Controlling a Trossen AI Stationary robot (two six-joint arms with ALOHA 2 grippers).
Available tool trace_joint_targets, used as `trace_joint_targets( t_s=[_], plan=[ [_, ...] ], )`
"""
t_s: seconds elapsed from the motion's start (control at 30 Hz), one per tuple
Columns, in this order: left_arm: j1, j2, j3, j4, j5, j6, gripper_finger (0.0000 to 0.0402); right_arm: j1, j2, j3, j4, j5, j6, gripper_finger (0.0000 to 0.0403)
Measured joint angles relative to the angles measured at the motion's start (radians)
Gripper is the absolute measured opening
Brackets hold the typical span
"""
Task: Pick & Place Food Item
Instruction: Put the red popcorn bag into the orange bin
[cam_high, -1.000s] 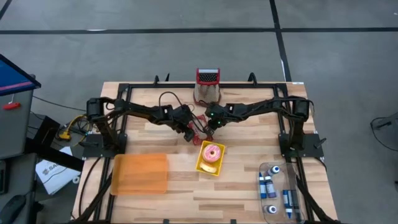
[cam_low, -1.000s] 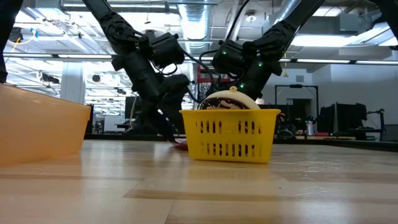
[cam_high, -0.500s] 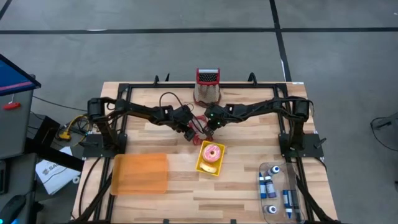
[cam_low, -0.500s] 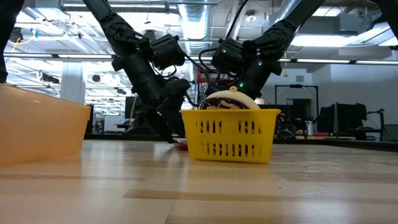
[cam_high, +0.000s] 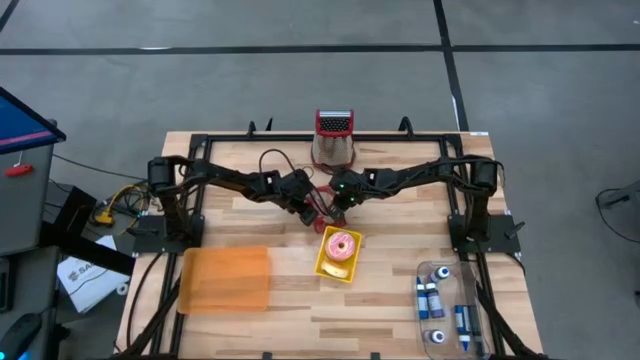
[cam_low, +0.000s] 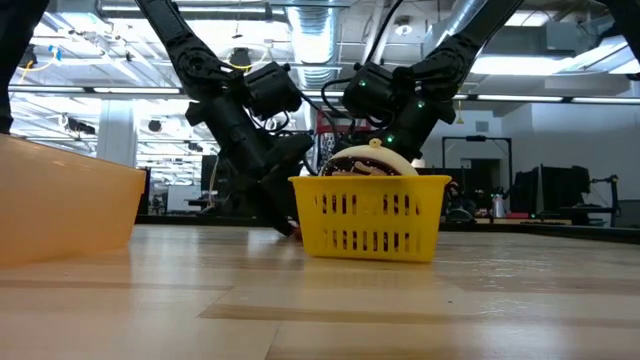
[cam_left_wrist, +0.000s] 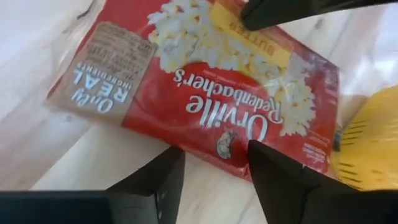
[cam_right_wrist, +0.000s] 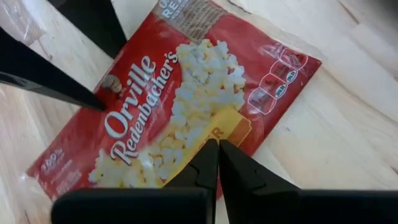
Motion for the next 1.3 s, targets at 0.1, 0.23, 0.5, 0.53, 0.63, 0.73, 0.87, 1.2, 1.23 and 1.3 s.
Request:
trace_joint_targets(
  t_s=[0.1, 0.23, 0.5, 0.53, 0.63, 0.73, 0.87, 1.2, 1.23, 1.3],
  plan=[
    [0.010, 0.001, 0.000, 0.014, 0.031, -0.005, 0.0152, 0.000, 0.000, 0.000, 0.000, 0.000, 0.000, 0.0008],
    [0.010, 0.013, 0.000, 0.037, 0.036, -0.005, 0.0120, 0.000, 0.000, 0.000, 0.003, 0.000, 0.000, 0.0008],
    [0.012, 0.013, 0.000, 0.086, 0.034, 0.021, 0.0009, 0.003, 0.000, 0.000, 0.005, 0.000, 0.000, 0.0008],
    [0.012, 0.013, 0.000, 0.090, 0.034, 0.023, 0.0008, 0.006, 0.000, 0.000, 0.005, 0.000, 0.000, 0.0008],
    [0.012, 0.011, 0.000, 0.089, 0.035, 0.045, 0.0002, 0.014, 0.000, 0.000, 0.005, 0.000, 0.000, 0.0008],
    [0.009, -0.008, 0.000, 0.081, 0.029, 0.059, 0.0001, 0.020, -0.001, 0.000, -0.001, 0.000, 0.000, 0.0008],
    [0.009, -0.088, 0.000, 0.028, -0.038, 0.088, 0.0000, 0.021, -0.004, 0.001, -0.005, -0.001, 0.006, 0.0008],
    [-0.035, -0.330, -0.002, -0.288, -0.279, 0.129, 0.0000, 0.053, -0.085, -0.001, -0.042, 0.108, 0.000, 0.0008],
    [-0.043, -0.349, -0.002, -0.313, -0.294, 0.129, 0.0000, 0.056, -0.101, -0.002, -0.064, 0.129, 0.001, 0.0008],
    [-0.060, -0.390, -0.007, -0.349, -0.320, 0.127, 0.0000, 0.067, -0.136, -0.002, -0.078, 0.171, 0.001, 0.0008]
  ],
)
